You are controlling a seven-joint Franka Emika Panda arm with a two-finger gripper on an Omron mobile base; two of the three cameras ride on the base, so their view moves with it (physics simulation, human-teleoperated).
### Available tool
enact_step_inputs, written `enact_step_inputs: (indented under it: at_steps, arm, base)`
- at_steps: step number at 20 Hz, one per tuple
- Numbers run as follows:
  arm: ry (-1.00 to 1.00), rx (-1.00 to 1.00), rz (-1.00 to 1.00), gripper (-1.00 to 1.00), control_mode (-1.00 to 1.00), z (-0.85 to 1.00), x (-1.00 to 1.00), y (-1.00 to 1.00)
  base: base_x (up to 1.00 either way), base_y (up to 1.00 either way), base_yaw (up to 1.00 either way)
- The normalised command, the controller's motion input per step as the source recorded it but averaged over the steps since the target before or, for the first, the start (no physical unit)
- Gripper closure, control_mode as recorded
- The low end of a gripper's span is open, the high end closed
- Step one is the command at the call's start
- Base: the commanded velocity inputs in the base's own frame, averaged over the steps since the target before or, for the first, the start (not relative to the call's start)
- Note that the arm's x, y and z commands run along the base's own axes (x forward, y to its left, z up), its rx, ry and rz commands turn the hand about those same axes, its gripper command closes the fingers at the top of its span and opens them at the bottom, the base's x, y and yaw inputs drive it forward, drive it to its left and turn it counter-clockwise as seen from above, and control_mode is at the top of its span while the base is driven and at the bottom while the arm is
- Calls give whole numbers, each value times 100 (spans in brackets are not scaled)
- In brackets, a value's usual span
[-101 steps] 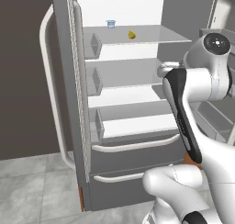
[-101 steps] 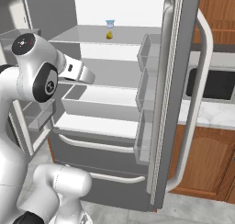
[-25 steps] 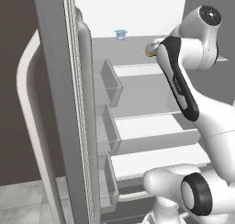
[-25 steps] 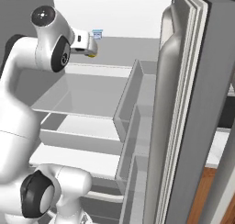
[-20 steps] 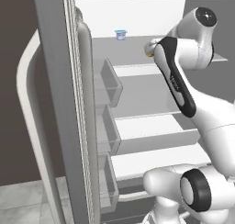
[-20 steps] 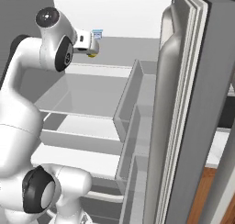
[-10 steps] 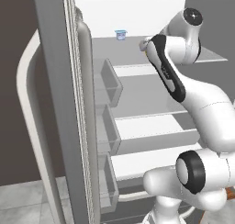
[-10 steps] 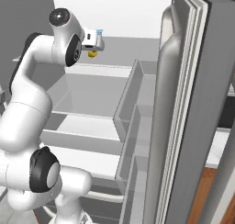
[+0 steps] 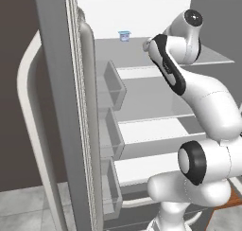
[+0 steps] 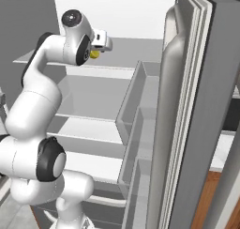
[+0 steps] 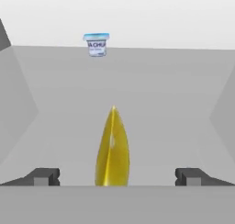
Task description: Take the lemon wedge from the fridge and place it on the plate with fish on the dining counter.
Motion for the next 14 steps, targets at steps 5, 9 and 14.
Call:
enact_step_inputs:
  at_steps: [5,9,14]
  arm:
    - [1,0,0,-100,-100,0,4,5]
    - [0,0,0,-100,-100,0,0,39]
    - [0,0,0,-100,-100,-2,-7,25]
  base:
    - [0,0,0]
    - [0,0,0]
    - [0,0,0]
